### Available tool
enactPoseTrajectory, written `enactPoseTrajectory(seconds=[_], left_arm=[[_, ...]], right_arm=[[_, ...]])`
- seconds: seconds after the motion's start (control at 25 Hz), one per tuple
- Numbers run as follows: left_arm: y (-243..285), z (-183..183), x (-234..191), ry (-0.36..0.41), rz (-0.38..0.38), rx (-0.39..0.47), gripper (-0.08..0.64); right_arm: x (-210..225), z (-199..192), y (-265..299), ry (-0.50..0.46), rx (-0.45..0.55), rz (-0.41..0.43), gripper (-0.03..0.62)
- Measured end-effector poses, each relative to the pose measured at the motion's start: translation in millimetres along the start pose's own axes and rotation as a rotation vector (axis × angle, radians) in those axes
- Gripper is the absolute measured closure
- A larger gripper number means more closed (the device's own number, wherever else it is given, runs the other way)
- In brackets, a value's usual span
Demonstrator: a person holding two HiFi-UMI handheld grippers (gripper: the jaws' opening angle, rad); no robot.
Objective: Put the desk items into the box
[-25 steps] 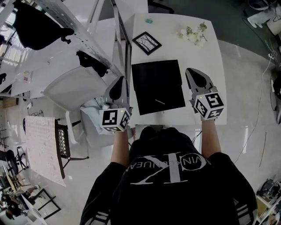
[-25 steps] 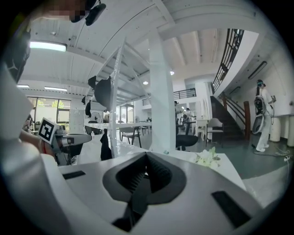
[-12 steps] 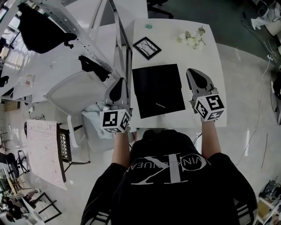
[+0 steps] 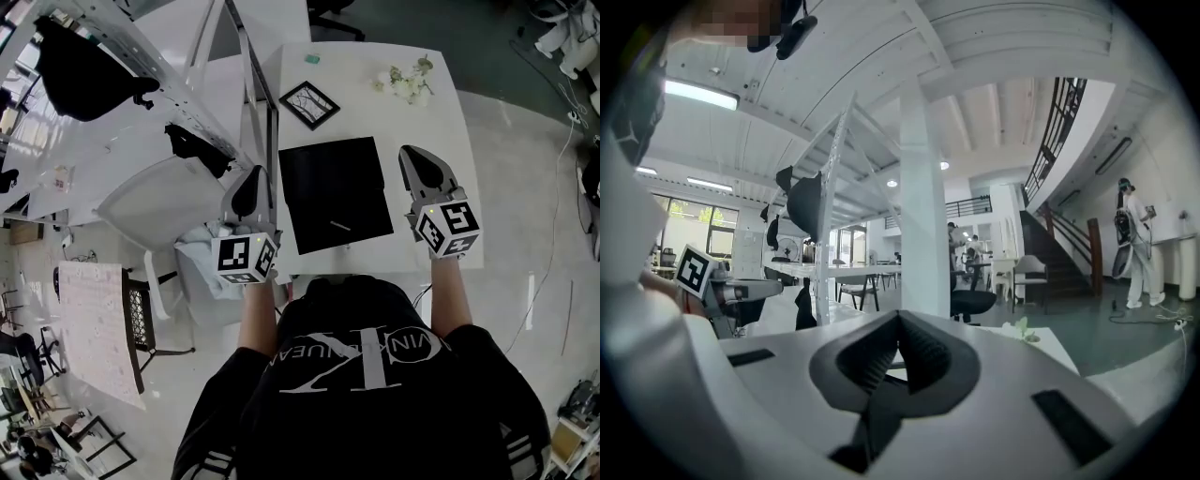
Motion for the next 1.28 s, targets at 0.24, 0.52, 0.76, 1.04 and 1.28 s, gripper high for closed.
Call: enactPoseTrajectory(seconds=[0.24,0.52,0.76,1.04,1.28], left_arm=[[0.1,2.3,-0.6,0.002,0.001,0.005,0.565],[-2.9,-1.1,-2.2,-0.001,0.002,-0.005,0.565],[-6.2,-4.3,-4.9,-0.002,0.007,-0.013,0.565],[-8.0,-5.4,-7.7,-0.007,0.005,-0.016,0.565],[-7.9,-5.5,-9.2,0.009,-0.002,-0.017,0.565]], right_arm=[[1.7,2.5,-2.0,0.0,0.012,-0.008,0.578],[1.6,1.7,-2.2,0.003,0.011,-0.008,0.578],[0.2,-2.4,-2.7,0.003,0.003,-0.011,0.578],[-3.9,-3.2,-2.7,0.008,-0.001,-0.009,0.578],[-5.8,-3.2,-3.2,0.005,-0.001,-0.017,0.578]])
Point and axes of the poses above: the fingertips, and each gripper's own axes: y forward along the fingers, x to its right, z out of its top, the point moved 3 cm from there along -y, backward along the fingers
